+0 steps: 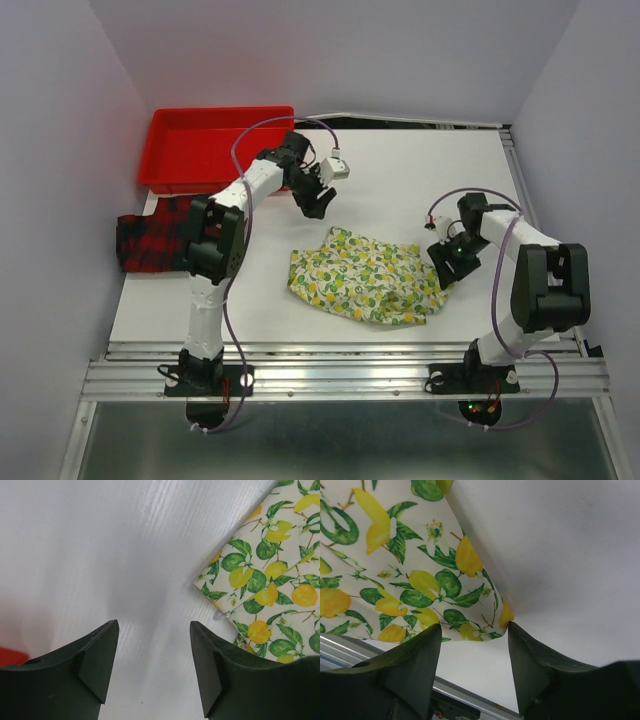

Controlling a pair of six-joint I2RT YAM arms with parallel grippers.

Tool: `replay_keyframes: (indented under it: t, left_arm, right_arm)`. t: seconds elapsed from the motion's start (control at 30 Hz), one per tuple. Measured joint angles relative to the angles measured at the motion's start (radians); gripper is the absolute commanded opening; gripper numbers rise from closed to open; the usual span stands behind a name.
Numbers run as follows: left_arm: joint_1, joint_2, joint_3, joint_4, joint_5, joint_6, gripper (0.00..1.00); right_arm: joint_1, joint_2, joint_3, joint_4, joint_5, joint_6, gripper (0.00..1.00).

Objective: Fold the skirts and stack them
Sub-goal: Flatten the skirt out

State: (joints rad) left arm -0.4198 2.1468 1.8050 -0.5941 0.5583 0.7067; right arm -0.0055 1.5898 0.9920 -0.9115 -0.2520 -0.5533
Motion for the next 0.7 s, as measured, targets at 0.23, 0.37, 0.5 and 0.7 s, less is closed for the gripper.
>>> replay_keyframes:
  t: [0.23, 0.37, 0.5, 0.7]
  left_arm:
    - [-0.031, 0.043, 0.017, -0.056, 0.013, 0.105, 0.70]
    - [-0.064, 0.045, 0.019, -0.065, 0.017, 0.142, 0.69]
    - [-0.103, 0.065, 0.042, -0.071, 0.017, 0.179, 0.66]
    - [-0.135, 0.126, 0.055, -0.074, 0.013, 0.207, 0.61]
  right_arm:
    - [0.000, 0.060, -0.024, 0.003, -0.017, -0.034, 0.26]
    - [0.000, 0.062, -0.024, 0.003, -0.025, -0.042, 0.15]
    - [0.000, 0.062, -0.024, 0.003, -0.033, -0.043, 0.05]
    - [0.000, 0.062, -0.024, 0.003, -0.034, -0.044, 0.01]
